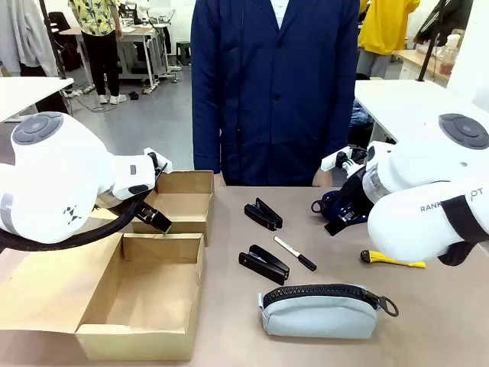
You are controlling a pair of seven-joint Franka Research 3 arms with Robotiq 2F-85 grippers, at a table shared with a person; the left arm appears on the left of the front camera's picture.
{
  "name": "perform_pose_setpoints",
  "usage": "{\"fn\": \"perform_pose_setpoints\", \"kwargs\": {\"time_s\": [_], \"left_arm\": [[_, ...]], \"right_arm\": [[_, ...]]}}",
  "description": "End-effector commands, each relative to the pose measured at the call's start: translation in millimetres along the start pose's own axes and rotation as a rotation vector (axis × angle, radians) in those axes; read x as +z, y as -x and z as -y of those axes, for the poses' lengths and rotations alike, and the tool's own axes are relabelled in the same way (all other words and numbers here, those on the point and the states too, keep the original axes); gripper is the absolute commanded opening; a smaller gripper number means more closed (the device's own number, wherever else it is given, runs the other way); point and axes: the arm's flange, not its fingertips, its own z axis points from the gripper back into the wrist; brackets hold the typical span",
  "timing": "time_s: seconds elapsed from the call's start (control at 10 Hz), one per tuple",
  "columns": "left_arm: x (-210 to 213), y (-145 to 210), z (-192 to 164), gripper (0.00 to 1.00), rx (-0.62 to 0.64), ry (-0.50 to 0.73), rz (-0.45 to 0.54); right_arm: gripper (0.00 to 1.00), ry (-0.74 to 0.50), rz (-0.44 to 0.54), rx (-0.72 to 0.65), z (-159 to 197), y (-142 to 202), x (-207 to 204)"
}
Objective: Place items inside the box.
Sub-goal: Pick up a Pencil pouch or Stapler and place it inside the Mailer Box closest to the robot.
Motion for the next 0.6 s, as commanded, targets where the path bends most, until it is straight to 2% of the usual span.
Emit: {"fn": "perform_pose_setpoints", "kwargs": {"time_s": [0.0,0.5], "left_arm": [[0.0,0.0,0.0,1.0,0.0,0.0,0.0],[0.0,0.0,0.0,1.0,0.0,0.0,0.0]], "right_arm": [[1.0,0.0,0.0,0.0,0.0,0.0,0.0],[1.0,0.0,0.0,0.0,0.0,0.0,0.0]]}}
